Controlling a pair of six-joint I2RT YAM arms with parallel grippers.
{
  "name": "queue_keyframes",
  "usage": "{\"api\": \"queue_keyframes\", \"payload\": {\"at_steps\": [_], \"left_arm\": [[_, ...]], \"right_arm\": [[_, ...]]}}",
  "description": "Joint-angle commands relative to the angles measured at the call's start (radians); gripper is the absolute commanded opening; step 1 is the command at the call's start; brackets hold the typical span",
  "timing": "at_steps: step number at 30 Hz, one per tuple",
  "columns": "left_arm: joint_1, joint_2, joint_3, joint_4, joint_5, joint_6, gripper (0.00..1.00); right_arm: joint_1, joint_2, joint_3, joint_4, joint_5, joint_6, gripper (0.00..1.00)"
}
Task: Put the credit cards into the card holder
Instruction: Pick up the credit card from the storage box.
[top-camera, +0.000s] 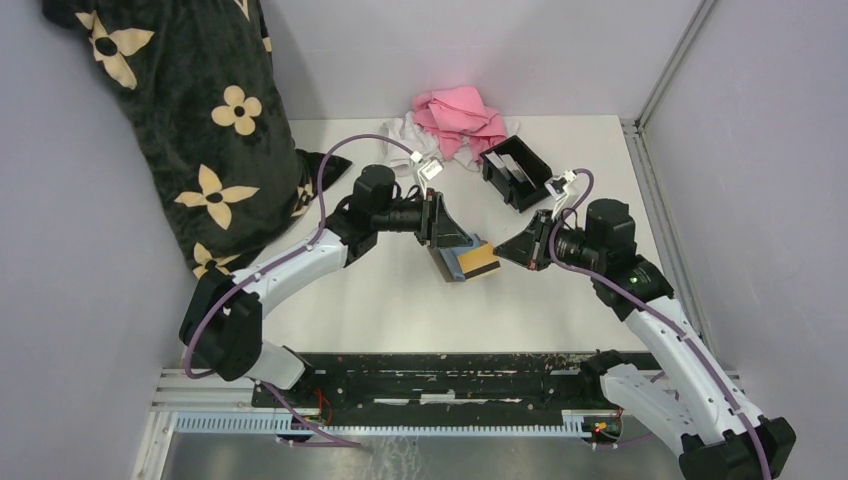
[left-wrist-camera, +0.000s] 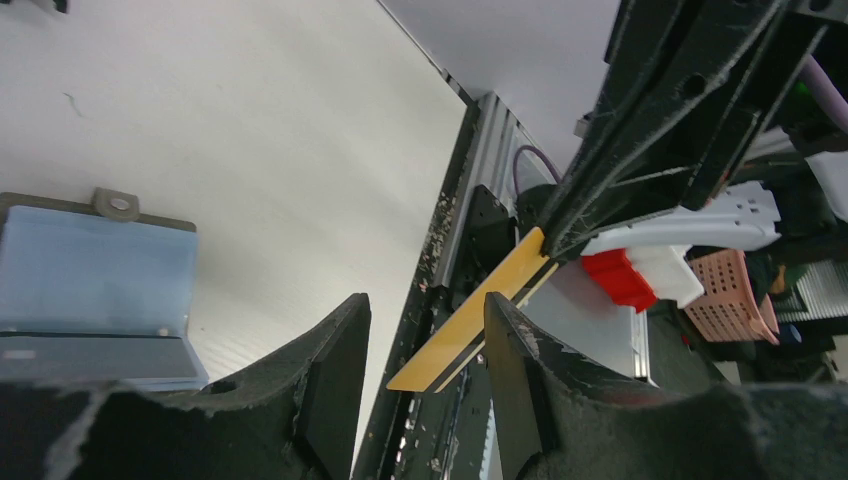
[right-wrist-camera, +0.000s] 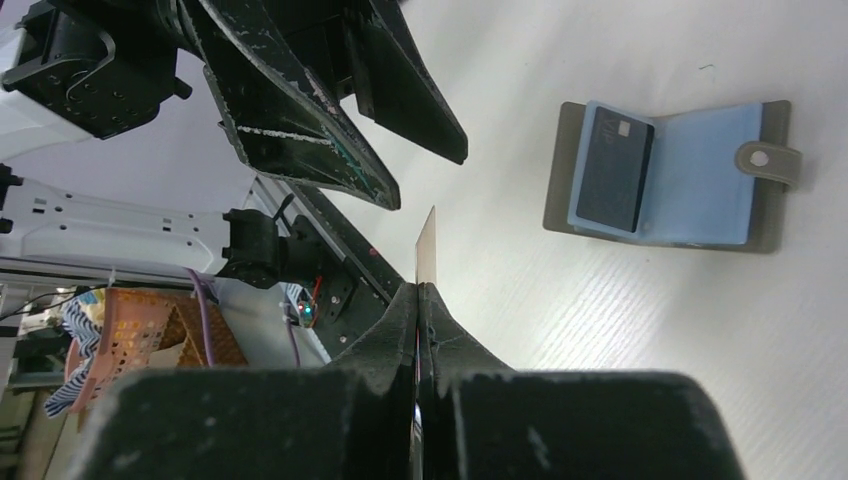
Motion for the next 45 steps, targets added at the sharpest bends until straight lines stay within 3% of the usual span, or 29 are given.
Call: {"api": "queue_keyframes", "payload": {"at_steps": [1, 10, 27, 33, 45], "left_arm": [[0.005, 0.004, 0.051, 0.006, 0.105, 0.033, 0.54], [0.031, 0.025, 0.088, -0.113, 0.164, 0.115, 0.54], [0.083, 0.039, 0.090, -0.163, 0.286, 0.149, 0.54], [0.083, 0.054, 0.138, -0.281, 0.299, 0.223, 0.54], [0.083, 0.060, 0.131, -0.280, 0.337, 0.222, 0.49]], "right_arm": [[0.004, 0.000, -0.023, 0.130, -0.069, 0.062, 0.01], [0.004, 0.032, -0.045, 0.209, -0.104, 0.103, 0.01], [0.005, 0.143, -0.064, 0.366, -0.148, 0.174, 0.01], [0.004, 0.174, -0.051, 0.393, -0.153, 0.183, 0.01], [0.004, 0.279, -0.044, 0.508, -0.186, 0.230, 0.01]]}}
